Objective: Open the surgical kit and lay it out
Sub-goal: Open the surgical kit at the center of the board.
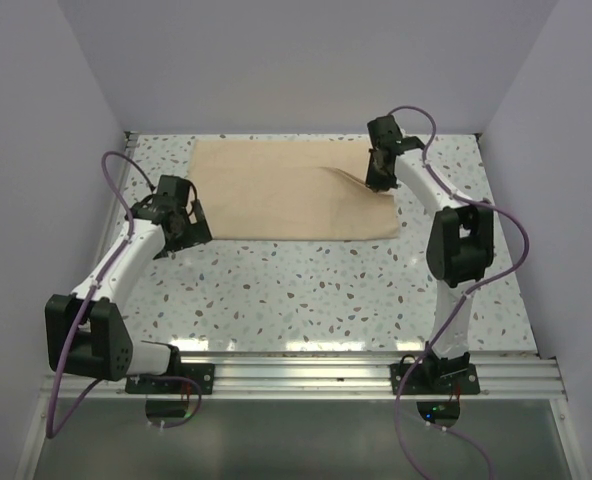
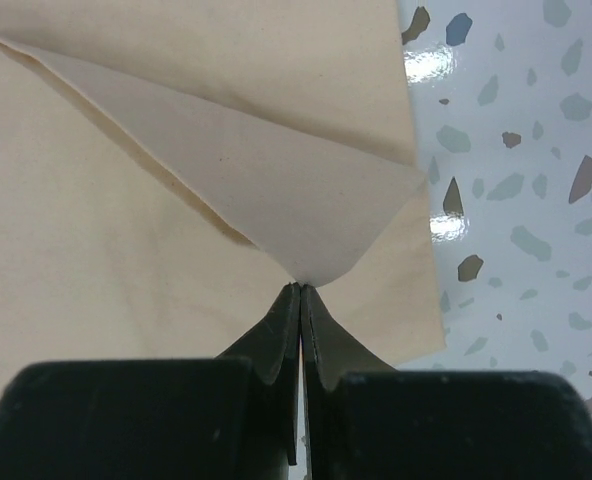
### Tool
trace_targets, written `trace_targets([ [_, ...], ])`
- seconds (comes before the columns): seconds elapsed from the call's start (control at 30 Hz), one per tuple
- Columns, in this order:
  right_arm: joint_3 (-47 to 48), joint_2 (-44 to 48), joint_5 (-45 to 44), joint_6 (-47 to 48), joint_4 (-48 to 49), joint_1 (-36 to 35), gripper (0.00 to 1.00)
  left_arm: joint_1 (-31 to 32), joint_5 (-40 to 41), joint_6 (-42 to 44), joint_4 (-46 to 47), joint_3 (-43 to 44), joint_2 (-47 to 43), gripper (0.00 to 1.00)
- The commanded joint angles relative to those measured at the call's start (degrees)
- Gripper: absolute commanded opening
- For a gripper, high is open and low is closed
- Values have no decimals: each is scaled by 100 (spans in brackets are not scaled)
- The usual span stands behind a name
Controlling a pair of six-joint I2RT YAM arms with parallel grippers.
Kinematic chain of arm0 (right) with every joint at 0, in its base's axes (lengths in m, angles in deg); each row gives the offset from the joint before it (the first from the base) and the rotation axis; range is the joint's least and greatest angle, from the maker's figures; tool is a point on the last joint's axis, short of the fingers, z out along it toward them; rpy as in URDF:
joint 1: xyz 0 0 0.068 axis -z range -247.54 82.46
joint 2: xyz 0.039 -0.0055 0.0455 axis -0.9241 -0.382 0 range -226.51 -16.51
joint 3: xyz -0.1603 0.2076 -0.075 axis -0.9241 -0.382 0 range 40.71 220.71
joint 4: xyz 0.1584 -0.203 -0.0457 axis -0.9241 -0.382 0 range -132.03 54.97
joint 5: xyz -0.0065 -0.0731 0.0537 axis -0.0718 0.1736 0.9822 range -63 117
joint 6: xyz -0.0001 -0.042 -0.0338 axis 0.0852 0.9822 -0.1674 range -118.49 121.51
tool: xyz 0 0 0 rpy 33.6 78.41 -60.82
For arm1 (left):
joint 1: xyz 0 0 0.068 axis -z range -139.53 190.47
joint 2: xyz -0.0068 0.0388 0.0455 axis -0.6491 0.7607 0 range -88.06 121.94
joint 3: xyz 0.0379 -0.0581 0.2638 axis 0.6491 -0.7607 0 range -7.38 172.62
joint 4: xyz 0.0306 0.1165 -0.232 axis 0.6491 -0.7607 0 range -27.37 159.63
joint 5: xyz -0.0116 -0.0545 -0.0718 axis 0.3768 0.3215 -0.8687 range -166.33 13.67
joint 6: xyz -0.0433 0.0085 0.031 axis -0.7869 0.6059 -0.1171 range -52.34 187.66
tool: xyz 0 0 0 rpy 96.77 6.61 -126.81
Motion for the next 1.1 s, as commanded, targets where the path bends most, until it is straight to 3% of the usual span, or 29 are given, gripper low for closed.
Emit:
trace_targets([
  [0.0, 184, 208, 318, 9, 10, -9, 0, 34, -7, 20, 168, 377, -39, 99],
  [0.17, -1159, 1525, 644, -106, 343, -202, 0, 34, 99, 46, 194, 676, 110, 100],
  [0.43, -3284, 3696, 1179, -466, -130, -1009, 0, 34, 160, 178, 36, 2257, 1014, 99],
  [0.63, -4604, 5744, 1356, -871, -1420, -1275, 0, 34, 187, 143, -96, 3225, 1525, 100],
  [0.73, -4782, 6691, 1470, -906, -2422, -1275, 0, 34, 99, 55, -105, 3401, 1648, 99],
  [0.87, -4756, 7415, 1663, -959, -3730, -1283, 0, 43, 72, -77, -70, 3349, 1675, 99],
  [1.07, -5177, 8057, 2155, -722, -4569, -1275, 1, 78, 116, -121, -113, 3182, 1525, 99],
])
